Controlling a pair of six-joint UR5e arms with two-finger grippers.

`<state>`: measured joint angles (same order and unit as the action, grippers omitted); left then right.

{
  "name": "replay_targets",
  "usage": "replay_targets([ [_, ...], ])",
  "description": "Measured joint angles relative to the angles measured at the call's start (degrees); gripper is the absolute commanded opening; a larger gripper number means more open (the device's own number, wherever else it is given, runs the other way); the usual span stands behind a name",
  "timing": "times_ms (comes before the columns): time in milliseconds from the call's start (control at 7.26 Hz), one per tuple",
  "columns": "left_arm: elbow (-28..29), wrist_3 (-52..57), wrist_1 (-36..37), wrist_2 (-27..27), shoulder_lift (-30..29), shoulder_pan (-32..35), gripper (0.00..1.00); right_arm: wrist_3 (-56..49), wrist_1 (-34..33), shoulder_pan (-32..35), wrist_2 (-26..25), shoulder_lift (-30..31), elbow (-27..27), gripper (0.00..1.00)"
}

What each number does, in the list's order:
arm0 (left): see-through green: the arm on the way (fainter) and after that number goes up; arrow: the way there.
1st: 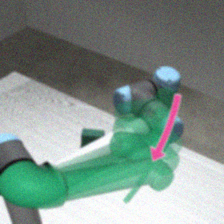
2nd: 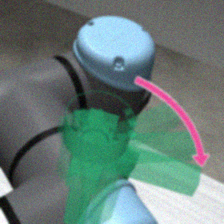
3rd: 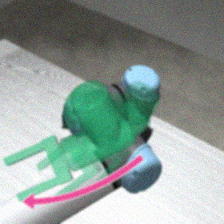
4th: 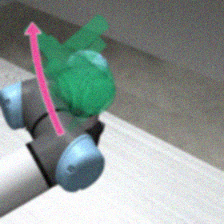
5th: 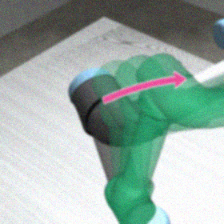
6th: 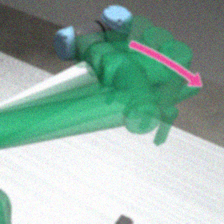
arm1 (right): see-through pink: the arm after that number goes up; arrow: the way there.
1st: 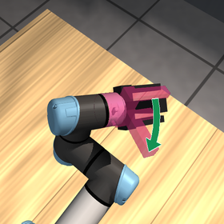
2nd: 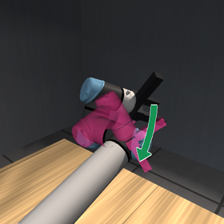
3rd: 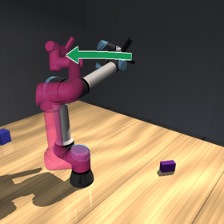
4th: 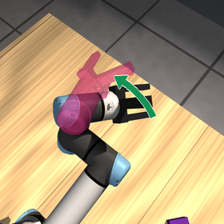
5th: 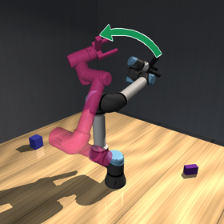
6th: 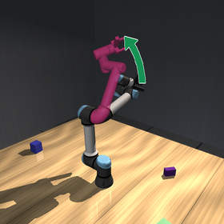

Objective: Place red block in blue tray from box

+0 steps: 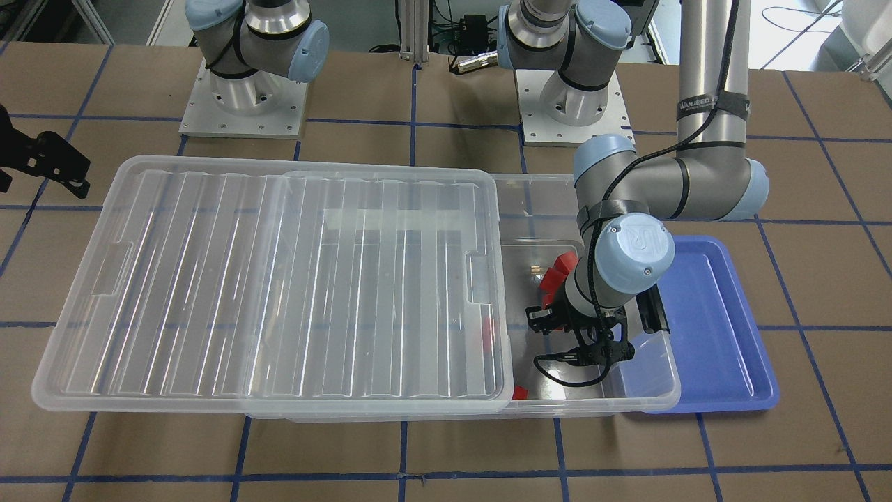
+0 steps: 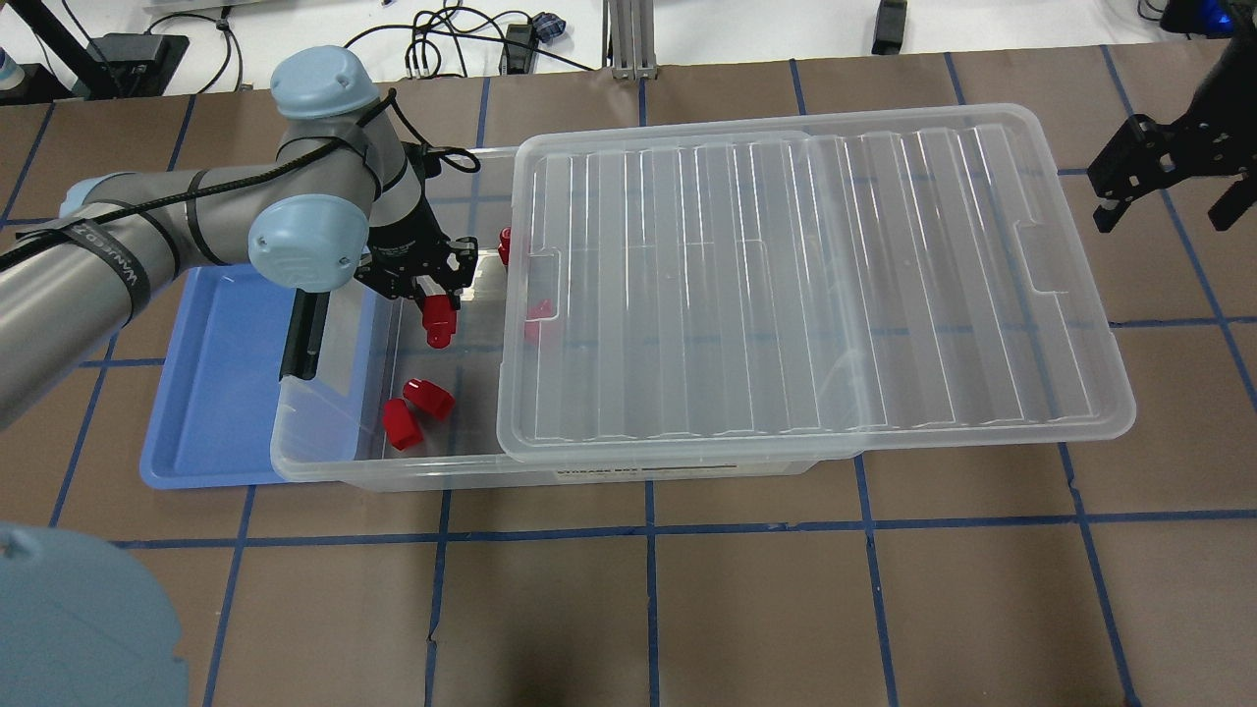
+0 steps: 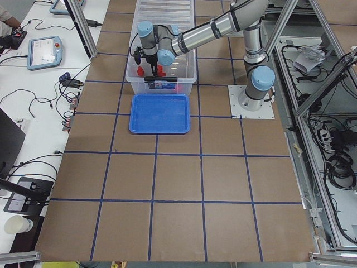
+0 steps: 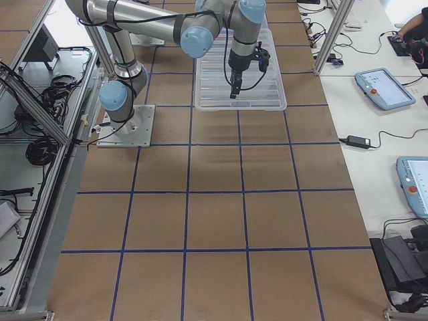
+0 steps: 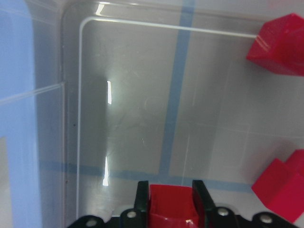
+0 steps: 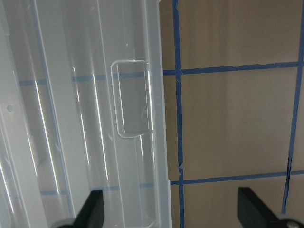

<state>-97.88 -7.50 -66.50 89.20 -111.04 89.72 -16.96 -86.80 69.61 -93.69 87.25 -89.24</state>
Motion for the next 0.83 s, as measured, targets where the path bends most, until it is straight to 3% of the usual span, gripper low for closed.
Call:
replay_targets([
  [413, 2.16, 2.68, -7.65, 0.95, 6.23, -0.79, 0.11, -0.10, -0.32, -0.10, 0.00, -0.05, -0.47, 1.00],
  [826, 6.71, 16.04, -14.86, 2.24, 10.08, -8.68, 0.11, 0.12, -1.01, -0.41, 0.23, -0.14, -0.50, 1.00],
])
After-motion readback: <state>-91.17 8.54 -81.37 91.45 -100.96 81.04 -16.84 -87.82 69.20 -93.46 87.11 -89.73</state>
